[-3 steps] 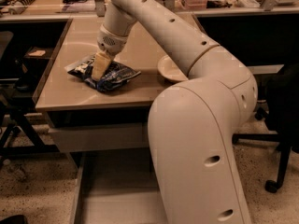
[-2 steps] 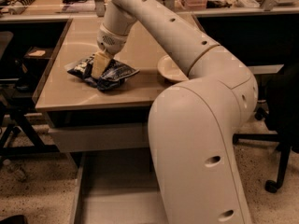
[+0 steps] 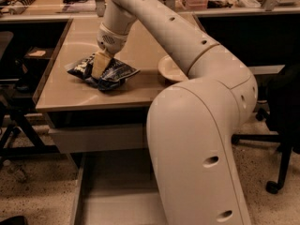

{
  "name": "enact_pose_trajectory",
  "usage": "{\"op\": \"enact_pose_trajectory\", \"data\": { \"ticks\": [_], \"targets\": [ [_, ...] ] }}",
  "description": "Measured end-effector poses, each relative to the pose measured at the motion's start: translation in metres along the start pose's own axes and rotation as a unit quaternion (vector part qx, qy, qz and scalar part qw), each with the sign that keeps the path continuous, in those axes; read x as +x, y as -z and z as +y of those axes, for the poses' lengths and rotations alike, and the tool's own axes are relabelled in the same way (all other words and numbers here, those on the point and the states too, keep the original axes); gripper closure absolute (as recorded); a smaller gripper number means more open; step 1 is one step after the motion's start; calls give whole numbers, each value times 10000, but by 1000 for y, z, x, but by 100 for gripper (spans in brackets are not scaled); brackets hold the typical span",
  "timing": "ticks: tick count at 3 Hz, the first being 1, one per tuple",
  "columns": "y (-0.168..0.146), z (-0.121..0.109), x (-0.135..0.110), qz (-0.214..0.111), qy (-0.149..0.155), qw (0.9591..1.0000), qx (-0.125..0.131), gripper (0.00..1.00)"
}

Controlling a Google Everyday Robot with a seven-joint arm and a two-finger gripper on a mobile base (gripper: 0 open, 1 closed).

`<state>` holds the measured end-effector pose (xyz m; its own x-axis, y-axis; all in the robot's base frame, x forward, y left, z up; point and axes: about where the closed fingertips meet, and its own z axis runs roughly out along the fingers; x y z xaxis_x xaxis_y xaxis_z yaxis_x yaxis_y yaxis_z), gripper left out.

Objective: Place blue chip bag into middle drawer

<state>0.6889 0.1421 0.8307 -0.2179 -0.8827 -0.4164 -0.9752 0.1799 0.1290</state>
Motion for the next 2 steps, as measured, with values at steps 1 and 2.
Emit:
{"op": "enact_pose_trajectory", "data": {
  "ticks": [1,2],
  "targets": [
    [21,14,6,-99,25,9998,168,100],
    [33,35,16,-167,78,9996,195,100]
  ]
}}
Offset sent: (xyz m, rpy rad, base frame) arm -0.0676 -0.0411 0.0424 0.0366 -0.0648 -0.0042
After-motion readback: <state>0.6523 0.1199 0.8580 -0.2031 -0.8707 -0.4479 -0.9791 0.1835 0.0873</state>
